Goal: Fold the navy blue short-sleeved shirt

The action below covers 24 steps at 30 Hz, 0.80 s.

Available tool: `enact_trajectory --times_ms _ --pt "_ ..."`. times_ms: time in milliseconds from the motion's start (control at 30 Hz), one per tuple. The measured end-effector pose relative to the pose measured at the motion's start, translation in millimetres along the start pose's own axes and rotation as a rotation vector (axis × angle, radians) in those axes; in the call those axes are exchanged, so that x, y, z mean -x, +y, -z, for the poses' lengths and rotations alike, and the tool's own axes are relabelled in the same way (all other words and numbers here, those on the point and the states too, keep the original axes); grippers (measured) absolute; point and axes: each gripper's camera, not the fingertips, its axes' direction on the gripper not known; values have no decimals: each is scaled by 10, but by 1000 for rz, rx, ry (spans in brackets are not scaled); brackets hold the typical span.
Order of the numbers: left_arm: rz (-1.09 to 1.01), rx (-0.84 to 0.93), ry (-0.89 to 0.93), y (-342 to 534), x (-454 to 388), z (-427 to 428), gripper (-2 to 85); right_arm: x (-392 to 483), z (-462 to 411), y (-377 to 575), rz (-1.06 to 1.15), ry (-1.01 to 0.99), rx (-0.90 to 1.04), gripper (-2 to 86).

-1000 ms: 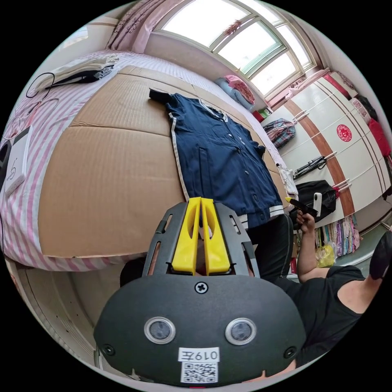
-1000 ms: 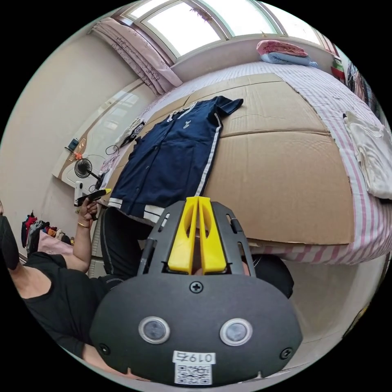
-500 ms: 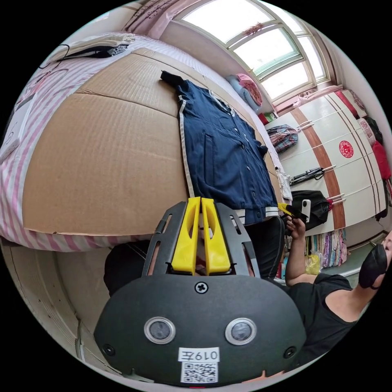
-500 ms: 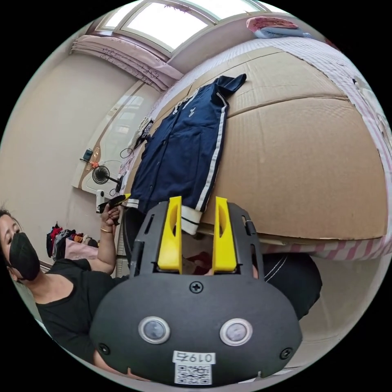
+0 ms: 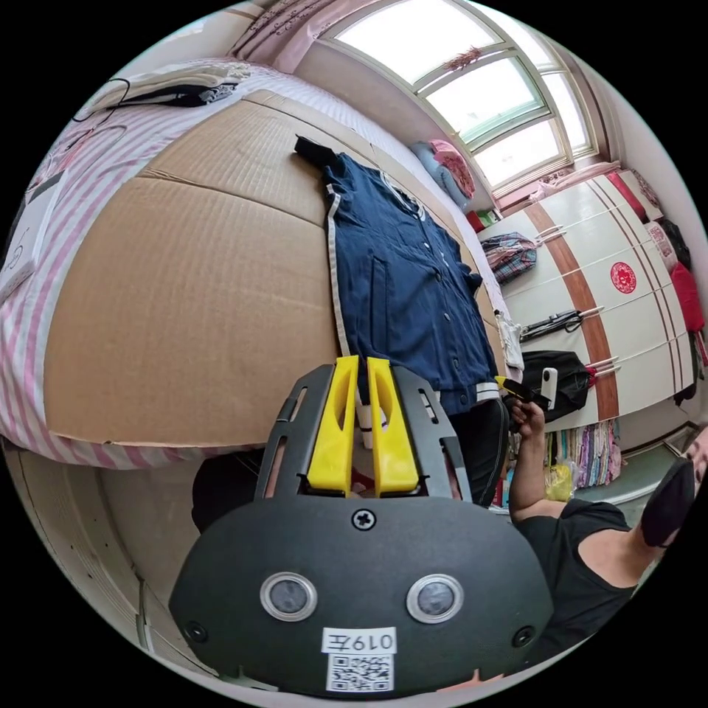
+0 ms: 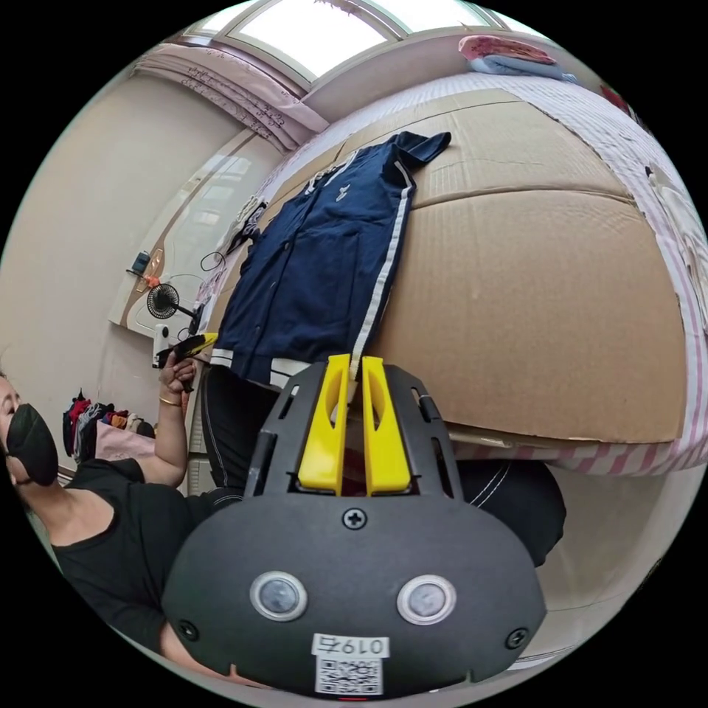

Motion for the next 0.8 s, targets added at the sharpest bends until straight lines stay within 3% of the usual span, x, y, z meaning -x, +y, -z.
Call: enact_trajectory --times_ms 133,333,567,800 --pt "-7 24 83 -146 17 -69 68 118 -35 -57 6 24 5 28" --pt "2 76 -9 -382 1 -249 26 216 -33 -120 12 34 11 24" --pt "-44 31 -143 -453 -1 -159 15 277 6 -189 -5 72 9 0" --pt "-36 -61 -103 -696 -2 -62 40 397 258 -318 18 47 -21 -1"
